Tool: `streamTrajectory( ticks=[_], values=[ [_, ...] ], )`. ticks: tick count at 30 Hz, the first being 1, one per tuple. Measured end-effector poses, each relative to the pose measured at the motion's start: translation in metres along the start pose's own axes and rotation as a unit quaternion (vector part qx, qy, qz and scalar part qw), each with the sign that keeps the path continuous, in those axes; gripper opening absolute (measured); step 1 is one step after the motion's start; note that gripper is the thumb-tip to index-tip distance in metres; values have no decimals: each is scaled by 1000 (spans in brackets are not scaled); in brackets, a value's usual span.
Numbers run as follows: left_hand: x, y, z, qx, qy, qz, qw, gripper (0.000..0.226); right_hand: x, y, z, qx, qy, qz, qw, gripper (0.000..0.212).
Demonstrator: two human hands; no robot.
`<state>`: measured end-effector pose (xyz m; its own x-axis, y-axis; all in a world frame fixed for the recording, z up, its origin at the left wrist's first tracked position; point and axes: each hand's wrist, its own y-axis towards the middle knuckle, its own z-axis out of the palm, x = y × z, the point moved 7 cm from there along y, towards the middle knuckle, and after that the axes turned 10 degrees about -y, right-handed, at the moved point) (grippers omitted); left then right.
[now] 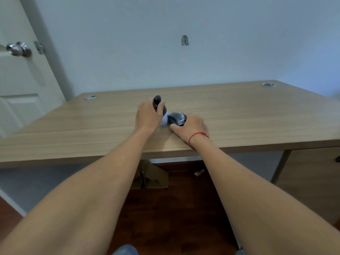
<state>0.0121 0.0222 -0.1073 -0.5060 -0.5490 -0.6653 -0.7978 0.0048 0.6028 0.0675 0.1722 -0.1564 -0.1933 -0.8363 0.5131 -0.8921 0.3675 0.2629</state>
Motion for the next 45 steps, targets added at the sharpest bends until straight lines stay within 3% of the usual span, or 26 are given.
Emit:
streamTrajectory(
  ticks=[4, 9, 15, 20, 25, 30, 36, 42, 45],
  values=[
    [-15, -8, 2, -23, -105, 19, 994, 36, 0, 0, -1, 2, 9, -1, 1000, 50],
    [16, -14, 2, -6, 8, -37, 999, 33, 0, -2, -1, -1, 11, -13, 1000, 60],
    [-7, -3, -4, -37, -117, -11, 992, 30, 1, 2, -2, -1, -14, -18, 1000, 61],
    [18, -5, 5, 17, 3, -58, 998, 32, -1, 1, -3, 1, 17, -22, 1000, 54],
    [0, -3, -3, -23, -93, -26, 995, 25, 0, 1, -3, 15, 31, -28, 999, 58],
    [17, -7, -2, 6, 4, -47, 999, 26, 1, 1, 2, 41, 51, -34, 997, 66],
    [23, -9, -5, -40, -58, -83, 994, 29, 7, -3, 5, 82, 78, -38, 993, 57],
    [21, -14, 1, -17, -63, -53, 996, 27, -10, -3, -11, -49, 16, 83, 995, 64],
    [16, -13, -1, -32, -90, -52, 994, 22, -12, 0, -10, -50, 32, 86, 995, 63]
  ],
)
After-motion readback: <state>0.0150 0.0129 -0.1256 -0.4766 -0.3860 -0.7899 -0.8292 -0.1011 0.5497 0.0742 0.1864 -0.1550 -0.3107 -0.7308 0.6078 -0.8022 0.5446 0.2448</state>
